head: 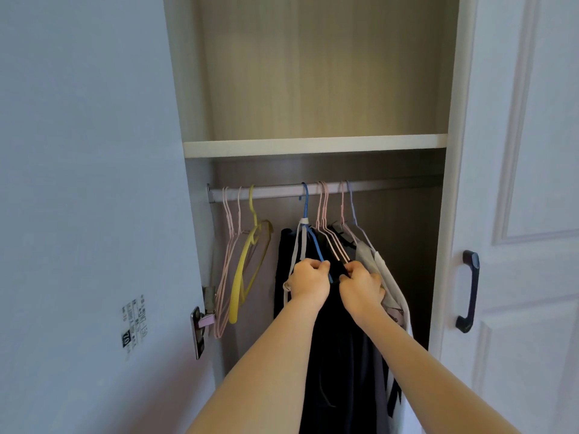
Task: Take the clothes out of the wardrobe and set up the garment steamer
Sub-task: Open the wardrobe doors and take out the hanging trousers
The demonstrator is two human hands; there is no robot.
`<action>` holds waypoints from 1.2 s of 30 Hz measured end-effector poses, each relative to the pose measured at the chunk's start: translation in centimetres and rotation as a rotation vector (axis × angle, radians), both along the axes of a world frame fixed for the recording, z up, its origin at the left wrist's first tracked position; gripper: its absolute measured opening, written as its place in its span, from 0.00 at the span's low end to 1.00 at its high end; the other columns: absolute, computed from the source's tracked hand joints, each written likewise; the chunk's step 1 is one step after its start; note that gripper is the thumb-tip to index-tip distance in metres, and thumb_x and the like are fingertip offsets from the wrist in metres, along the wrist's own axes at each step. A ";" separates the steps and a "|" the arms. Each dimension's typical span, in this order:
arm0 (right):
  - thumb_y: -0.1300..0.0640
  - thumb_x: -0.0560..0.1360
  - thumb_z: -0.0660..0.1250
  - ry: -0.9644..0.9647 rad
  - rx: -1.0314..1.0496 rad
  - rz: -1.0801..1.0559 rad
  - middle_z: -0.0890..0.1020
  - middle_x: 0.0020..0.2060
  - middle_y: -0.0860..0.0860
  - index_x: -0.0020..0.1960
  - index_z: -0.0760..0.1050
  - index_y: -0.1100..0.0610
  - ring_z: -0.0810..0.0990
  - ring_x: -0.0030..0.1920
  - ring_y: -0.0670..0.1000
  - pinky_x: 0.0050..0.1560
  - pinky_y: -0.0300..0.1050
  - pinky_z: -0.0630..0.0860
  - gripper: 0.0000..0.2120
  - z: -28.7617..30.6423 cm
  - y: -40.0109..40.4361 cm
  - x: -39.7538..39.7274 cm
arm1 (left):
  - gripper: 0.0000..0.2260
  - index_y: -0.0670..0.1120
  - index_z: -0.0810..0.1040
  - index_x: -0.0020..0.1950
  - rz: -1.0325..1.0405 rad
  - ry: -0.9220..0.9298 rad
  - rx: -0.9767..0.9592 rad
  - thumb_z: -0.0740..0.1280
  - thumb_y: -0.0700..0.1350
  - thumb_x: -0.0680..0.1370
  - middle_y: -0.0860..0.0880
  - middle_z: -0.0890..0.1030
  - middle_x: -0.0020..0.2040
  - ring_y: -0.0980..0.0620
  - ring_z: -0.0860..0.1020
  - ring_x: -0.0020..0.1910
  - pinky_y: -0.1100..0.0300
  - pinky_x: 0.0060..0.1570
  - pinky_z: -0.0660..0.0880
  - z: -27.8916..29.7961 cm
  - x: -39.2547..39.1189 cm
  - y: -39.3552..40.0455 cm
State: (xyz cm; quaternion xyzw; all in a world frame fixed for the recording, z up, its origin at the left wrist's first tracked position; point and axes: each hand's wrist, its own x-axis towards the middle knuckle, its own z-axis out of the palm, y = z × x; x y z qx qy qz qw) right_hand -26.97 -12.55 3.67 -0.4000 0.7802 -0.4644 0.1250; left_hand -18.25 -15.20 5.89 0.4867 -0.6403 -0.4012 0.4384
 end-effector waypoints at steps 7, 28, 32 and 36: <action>0.49 0.80 0.59 0.005 -0.097 0.023 0.76 0.50 0.51 0.51 0.73 0.50 0.72 0.58 0.55 0.65 0.56 0.64 0.06 0.3 0.2 -0.3 | 0.03 0.45 0.73 0.49 -0.052 0.270 0.169 0.63 0.44 0.81 0.52 0.71 0.38 0.55 0.70 0.38 0.59 0.42 0.69 0.7 -0.6 -0.8; 0.53 0.80 0.59 -0.014 -0.293 0.066 0.75 0.54 0.52 0.51 0.68 0.45 0.78 0.49 0.55 0.56 0.54 0.78 0.02 3.3 5.7 1.5 | 0.12 0.33 0.76 0.55 0.071 0.280 0.030 0.59 0.41 0.81 0.48 0.66 0.31 0.51 0.63 0.27 0.59 0.28 0.61 5.2 1.1 -0.3; 0.53 0.80 0.59 -0.017 -0.323 0.057 0.74 0.53 0.52 0.54 0.69 0.49 0.76 0.42 0.50 0.48 0.46 0.77 0.04 3.2 7.5 0.9 | 0.10 0.37 0.75 0.48 0.019 0.291 0.023 0.58 0.42 0.82 0.48 0.68 0.34 0.51 0.65 0.30 0.59 0.32 0.64 5.9 1.3 0.0; 0.53 0.81 0.58 -0.001 -0.329 0.031 0.72 0.53 0.52 0.54 0.68 0.49 0.77 0.45 0.51 0.54 0.50 0.78 0.03 3.3 8.5 1.7 | 0.11 0.43 0.69 0.40 0.071 0.305 -0.048 0.58 0.43 0.82 0.48 0.69 0.33 0.48 0.67 0.34 0.58 0.37 0.64 4.3 -0.2 1.8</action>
